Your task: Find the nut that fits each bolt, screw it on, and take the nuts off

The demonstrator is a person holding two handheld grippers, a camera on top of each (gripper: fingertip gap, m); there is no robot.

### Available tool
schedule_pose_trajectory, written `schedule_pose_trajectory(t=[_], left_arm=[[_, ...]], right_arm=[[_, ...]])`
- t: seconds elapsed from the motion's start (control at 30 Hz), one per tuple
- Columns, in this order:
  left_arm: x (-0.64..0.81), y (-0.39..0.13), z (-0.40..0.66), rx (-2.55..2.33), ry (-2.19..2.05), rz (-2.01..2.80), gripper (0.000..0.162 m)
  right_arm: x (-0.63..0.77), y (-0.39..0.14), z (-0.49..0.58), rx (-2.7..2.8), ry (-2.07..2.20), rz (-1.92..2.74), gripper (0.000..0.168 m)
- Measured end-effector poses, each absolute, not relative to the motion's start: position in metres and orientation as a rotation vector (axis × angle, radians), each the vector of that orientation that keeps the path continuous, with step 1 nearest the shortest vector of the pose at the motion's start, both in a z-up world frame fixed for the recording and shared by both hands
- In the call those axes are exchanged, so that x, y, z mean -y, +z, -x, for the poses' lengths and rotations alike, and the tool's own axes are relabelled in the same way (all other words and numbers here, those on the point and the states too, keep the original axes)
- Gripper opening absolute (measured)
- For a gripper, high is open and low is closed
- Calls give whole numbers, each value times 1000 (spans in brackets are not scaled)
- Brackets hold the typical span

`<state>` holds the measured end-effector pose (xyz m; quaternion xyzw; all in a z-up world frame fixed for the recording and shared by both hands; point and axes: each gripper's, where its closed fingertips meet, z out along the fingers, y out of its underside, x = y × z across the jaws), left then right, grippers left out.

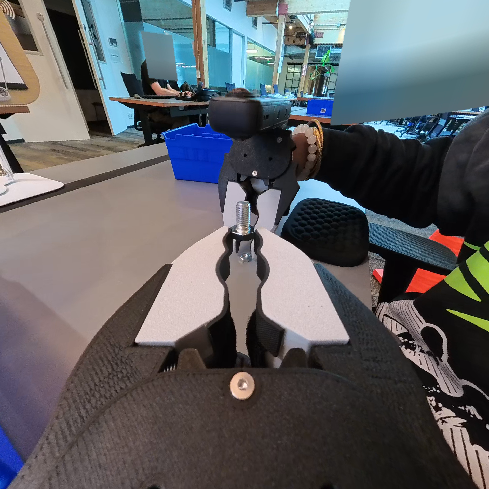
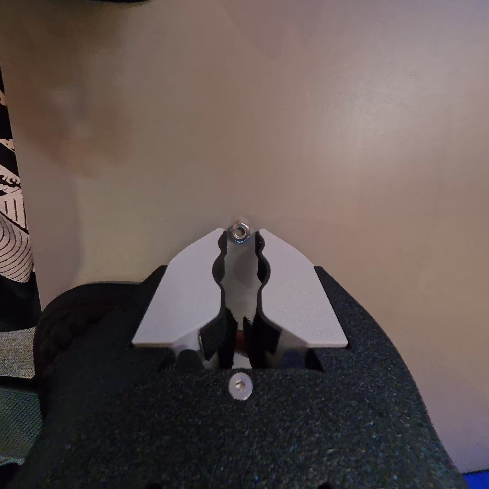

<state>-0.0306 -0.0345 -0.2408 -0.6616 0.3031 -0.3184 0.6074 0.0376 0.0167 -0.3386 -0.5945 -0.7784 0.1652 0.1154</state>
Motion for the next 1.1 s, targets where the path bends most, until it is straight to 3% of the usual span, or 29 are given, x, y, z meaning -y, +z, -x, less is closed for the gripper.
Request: schedule_pose_trajectory(t=[0.47,0.83,1.1], left_arm=[[35,-242,30,-710,-736,1532,15],[46,-248,18,-841,-757,1518,15],[51,-251,14,-890,-774,1515,15]], right_arm=[[-18,-342,-36,2329,436,1704,14],[38,-224,5,2389,816,1152,14],[58,-217,25,2612,670,996,14]])
